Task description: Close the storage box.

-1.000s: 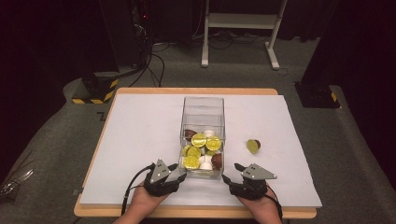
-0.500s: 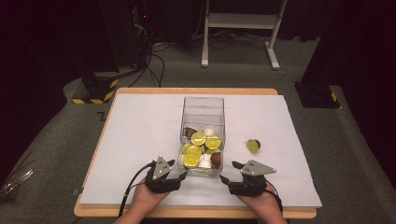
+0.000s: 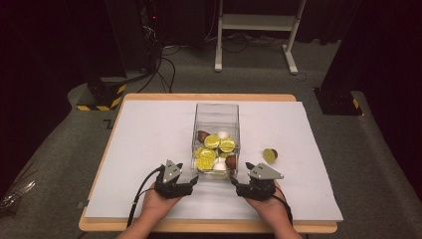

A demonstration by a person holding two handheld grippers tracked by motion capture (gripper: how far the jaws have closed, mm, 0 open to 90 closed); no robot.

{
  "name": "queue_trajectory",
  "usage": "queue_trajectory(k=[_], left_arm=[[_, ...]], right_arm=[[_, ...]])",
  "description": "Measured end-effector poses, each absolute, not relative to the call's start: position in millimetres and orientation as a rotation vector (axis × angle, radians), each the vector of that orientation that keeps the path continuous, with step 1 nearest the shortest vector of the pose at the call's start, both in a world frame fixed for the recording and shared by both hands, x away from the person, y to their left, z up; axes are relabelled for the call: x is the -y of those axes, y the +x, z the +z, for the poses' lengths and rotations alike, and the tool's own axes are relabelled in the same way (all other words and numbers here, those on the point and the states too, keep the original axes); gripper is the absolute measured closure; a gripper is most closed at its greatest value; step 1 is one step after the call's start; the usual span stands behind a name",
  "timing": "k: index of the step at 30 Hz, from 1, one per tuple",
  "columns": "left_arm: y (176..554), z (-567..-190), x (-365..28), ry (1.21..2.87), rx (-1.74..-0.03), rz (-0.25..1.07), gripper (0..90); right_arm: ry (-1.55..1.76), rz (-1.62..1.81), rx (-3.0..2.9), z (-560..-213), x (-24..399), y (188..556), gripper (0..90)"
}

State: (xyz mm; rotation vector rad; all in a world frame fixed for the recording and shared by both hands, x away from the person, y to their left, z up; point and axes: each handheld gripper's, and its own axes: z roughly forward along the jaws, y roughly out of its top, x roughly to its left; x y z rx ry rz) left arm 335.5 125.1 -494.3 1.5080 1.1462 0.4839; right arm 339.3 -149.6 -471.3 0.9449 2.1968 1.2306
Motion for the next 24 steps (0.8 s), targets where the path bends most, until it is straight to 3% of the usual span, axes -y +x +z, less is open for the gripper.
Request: queue_trajectory(k=[14, 24], left_arm=[[380.1, -496.4, -114.4, 1.428, -1.232, 0.532, 26.6], [400.7, -498.2, -108.4, 1.392, -1.295, 0.558, 33.1]], right_arm=[[1.078, 1.24, -2.139, -476.8, 143.5, 387.8, 25.2], [1.13, 1.251, -2.113, -480.3, 138.9, 411.6, 28.5]])
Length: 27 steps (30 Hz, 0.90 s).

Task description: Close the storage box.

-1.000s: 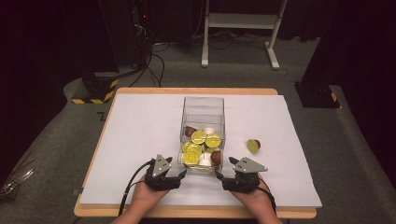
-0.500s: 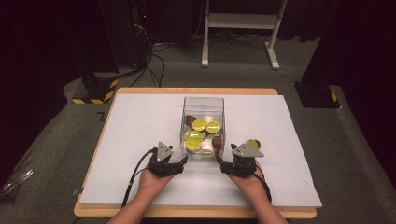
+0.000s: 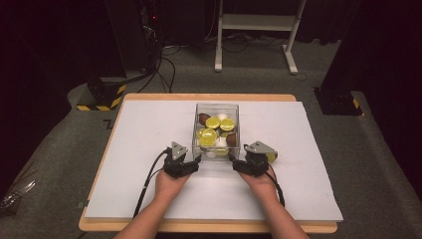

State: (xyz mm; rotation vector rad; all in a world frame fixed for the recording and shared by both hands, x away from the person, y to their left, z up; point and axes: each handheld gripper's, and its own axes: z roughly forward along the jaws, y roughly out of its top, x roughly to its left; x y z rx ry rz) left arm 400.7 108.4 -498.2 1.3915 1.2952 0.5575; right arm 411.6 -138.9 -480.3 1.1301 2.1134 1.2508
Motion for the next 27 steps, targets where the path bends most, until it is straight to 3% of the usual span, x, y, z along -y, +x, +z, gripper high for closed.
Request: queue_trajectory(k=[18, 27], left_arm=[[407.2, -503.9, -108.2, 1.406, -1.353, 0.568, 41.8], [365.8, -508.6, -141.4, 1.523, -1.283, 0.514, 38.2]], right_arm=[[1.184, 1.176, -2.071, -484.1, 145.7, 412.5, 44.1], [1.149, 1.171, -2.14, -493.0, 172.8, 375.9, 40.9]])
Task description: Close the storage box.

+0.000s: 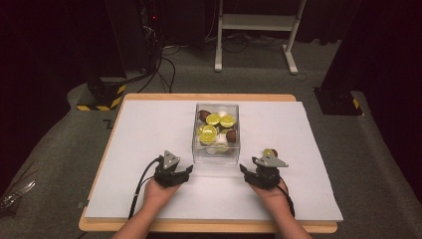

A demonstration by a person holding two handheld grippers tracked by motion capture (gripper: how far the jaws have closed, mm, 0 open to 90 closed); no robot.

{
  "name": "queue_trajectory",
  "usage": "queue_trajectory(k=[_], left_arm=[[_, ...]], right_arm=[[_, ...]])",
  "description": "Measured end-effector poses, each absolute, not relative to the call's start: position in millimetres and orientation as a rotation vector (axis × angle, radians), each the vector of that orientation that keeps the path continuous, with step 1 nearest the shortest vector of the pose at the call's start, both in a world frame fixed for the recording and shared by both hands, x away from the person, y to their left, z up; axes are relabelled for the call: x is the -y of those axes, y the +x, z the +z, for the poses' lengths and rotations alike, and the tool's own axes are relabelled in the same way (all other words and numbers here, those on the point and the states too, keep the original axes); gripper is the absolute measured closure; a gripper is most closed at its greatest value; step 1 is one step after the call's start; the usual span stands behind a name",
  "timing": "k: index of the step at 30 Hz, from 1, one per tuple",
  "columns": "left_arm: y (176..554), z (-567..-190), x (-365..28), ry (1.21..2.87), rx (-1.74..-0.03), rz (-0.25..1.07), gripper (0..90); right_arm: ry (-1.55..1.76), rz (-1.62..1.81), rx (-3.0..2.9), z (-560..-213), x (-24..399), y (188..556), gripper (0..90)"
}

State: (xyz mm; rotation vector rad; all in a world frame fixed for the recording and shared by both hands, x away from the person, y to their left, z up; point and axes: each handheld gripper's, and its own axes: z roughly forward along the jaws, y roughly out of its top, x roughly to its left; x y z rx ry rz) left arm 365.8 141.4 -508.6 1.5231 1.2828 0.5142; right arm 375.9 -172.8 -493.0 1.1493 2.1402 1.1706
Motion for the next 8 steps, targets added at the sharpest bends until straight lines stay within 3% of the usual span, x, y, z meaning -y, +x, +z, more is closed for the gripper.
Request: queue_trajectory(k=[8], left_arm=[[348.0, -515.3, -171.4, 1.562, -1.31, 0.545, 32.2]], right_arm=[[1.158, 1.18, -2.122, -498.4, 185.4, 363.5, 36.6]])
